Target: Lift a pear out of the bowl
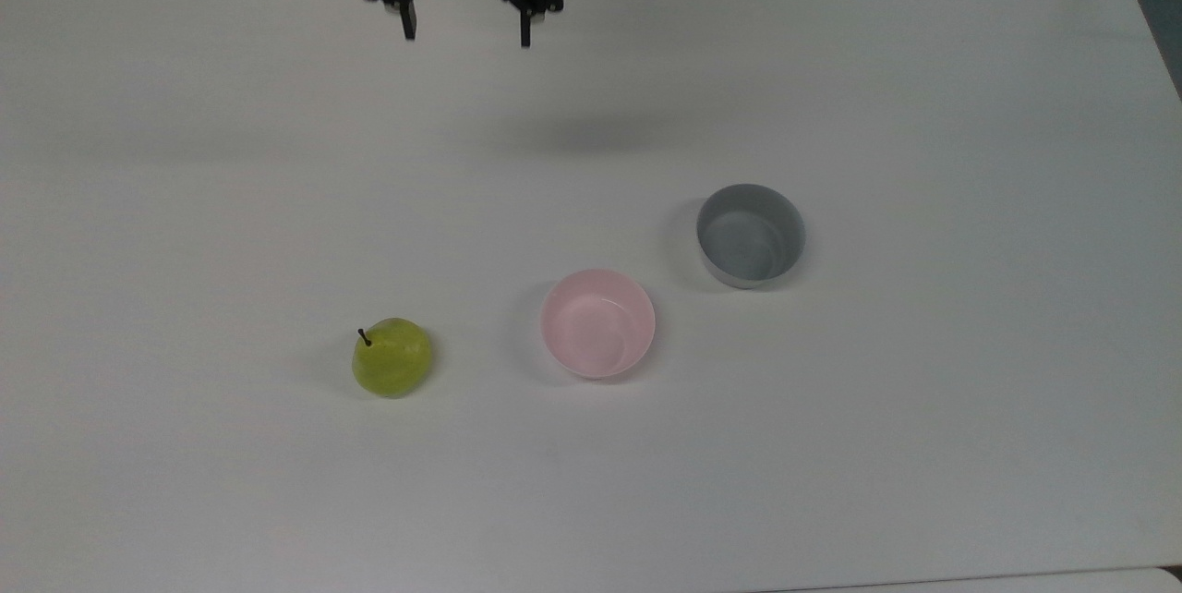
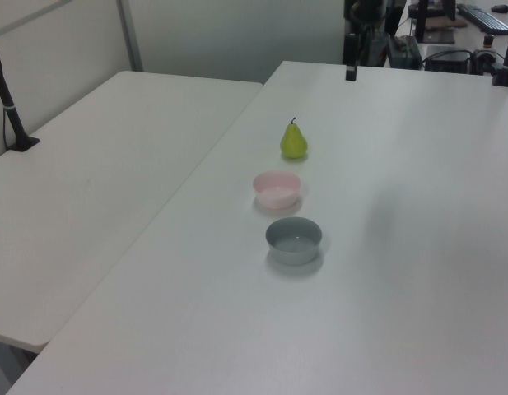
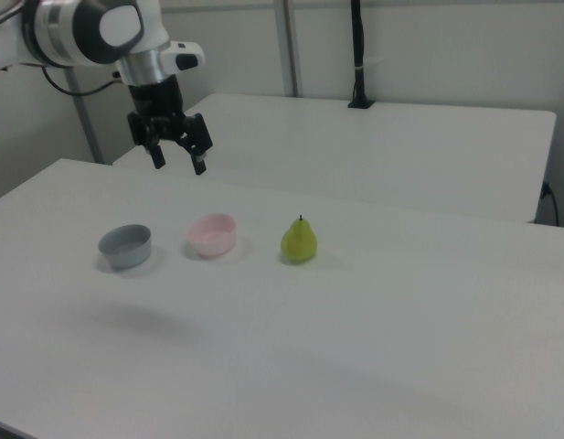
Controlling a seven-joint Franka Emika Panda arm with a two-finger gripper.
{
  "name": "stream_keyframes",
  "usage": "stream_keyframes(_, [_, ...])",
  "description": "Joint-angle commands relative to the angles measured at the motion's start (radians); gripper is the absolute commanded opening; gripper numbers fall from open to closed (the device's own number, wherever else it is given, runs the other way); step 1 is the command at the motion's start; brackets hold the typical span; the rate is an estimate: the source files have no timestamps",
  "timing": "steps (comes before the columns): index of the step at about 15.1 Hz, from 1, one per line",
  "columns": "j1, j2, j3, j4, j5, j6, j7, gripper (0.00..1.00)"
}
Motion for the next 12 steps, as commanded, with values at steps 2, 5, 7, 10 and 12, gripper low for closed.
stream_keyframes(2, [0.014, -0.099, -0.006, -0.068, 0.014, -0.060, 0.010, 1.00])
stream_keyframes(5, [0.006, -0.107, -0.007, -0.068, 0.014, -0.080, 0.008, 1.00])
stream_keyframes(7, [0.004, -0.105, -0.007, -0.066, 0.013, -0.078, 0.005, 1.00])
stream_keyframes(10, [0.003, -0.104, -0.010, -0.065, 0.013, -0.077, 0.001, 1.00])
stream_keyframes(12, [0.004, -0.102, -0.010, -0.065, 0.013, -0.077, 0.001, 1.00])
